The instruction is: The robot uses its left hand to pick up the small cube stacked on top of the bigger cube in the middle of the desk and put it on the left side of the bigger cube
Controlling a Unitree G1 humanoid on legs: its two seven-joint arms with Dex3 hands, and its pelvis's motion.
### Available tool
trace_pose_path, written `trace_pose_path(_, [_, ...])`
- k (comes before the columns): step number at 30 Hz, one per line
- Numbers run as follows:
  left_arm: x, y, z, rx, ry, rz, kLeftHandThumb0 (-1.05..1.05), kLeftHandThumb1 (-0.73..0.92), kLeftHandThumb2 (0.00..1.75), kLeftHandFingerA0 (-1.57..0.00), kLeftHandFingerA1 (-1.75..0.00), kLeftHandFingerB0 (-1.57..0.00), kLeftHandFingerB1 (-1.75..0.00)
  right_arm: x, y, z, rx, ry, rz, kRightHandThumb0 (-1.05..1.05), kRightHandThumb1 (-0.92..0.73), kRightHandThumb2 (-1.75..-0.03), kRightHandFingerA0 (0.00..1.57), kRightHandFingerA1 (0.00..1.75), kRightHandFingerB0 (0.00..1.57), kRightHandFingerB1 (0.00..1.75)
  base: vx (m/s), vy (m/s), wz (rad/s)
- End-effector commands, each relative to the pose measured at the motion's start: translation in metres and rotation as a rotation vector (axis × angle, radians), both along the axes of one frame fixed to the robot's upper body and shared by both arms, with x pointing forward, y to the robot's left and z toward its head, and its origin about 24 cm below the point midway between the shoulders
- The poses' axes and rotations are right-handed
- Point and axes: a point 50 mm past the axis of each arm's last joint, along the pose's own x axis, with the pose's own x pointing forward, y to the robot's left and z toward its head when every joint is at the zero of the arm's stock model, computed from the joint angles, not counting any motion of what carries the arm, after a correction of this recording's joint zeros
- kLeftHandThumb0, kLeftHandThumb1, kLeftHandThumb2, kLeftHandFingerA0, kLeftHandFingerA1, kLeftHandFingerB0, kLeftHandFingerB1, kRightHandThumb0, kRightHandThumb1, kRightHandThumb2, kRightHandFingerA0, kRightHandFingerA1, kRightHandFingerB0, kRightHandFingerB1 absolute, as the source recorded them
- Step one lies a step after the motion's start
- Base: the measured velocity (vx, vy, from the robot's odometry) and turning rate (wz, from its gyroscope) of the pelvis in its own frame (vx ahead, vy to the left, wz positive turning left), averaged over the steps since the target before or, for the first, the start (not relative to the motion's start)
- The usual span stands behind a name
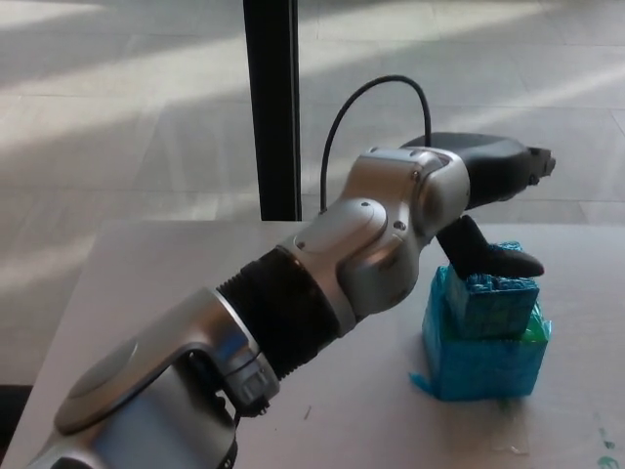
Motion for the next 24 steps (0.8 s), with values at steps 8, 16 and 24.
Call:
trace_pose_path(8, [-0.009, 0.003, -0.017, 0.052, 0.200, 0.037, -1.05, 0.53, 1.04, 0.00, -0.28, 0.00, 0.00, -0.002, -0.011, 0.010, -0.006, -0.010, -0.016, -0.74, -0.45, -0.96, 0.17, 1.30, 0.27, 1.14, 0.00, 0.000, 0.00])
trace_pose_path(16, [-0.011, 0.000, -0.025, 0.093, 0.208, 0.044, -1.04, 0.52, 1.03, 0.00, -0.26, 0.00, 0.00, 0.003, -0.011, 0.011, 0.014, -0.022, -0.042, -0.75, -0.45, -0.94, 0.16, 1.34, 0.24, 1.16, 0.00, 0.000, 0.00])
trace_pose_path(24, [-0.011, -0.004, -0.046, 0.294, 0.147, 0.042, -0.93, 0.46, 1.01, -0.03, -0.41, -0.01, -0.02, 0.006, -0.010, 0.012, -0.033, -0.008, 0.009, -0.73, -0.40, -1.09, 0.36, 0.88, 0.41, 0.84, 0.00, 0.000, 0.00])
